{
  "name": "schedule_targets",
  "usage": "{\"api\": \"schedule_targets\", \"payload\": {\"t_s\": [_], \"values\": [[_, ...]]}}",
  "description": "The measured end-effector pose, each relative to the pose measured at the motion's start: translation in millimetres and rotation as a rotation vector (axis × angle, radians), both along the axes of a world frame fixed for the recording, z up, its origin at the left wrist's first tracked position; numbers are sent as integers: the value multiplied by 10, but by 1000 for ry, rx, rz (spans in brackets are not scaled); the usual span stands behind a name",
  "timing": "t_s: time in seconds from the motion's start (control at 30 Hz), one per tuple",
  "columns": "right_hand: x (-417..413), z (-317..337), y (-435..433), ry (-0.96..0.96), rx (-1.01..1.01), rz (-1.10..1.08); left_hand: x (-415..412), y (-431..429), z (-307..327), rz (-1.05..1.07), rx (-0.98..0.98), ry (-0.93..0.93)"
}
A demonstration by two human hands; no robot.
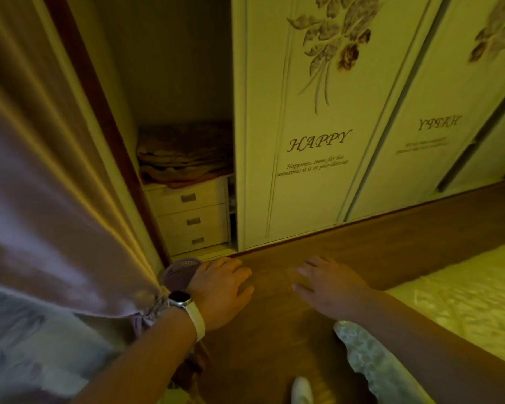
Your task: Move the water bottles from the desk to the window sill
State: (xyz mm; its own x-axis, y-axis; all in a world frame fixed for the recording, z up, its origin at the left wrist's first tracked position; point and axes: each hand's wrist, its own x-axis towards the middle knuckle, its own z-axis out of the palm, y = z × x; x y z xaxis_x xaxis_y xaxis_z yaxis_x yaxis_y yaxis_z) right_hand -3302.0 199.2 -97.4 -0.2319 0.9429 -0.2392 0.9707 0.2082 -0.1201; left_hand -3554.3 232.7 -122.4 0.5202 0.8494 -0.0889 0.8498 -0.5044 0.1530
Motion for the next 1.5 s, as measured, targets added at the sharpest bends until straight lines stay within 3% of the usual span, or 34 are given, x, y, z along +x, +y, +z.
{"api": "schedule_targets", "payload": {"t_s": [0.43, 0.9, 1.17, 1.5], "values": [[931, -266, 1476, 193, 27, -90, 1069, 1685, -75, -87, -35, 79], [2310, -25, 2766, 65, 115, -196, 2639, 3510, 207, -305, 57, -2], [2742, -170, 3661, 6, 13, -418, 3224, 4794, -59, -512, 54, -14], [3163, -47, 4375, -62, 74, -772, 4097, 6116, 40, -826, 67, -121]]}}
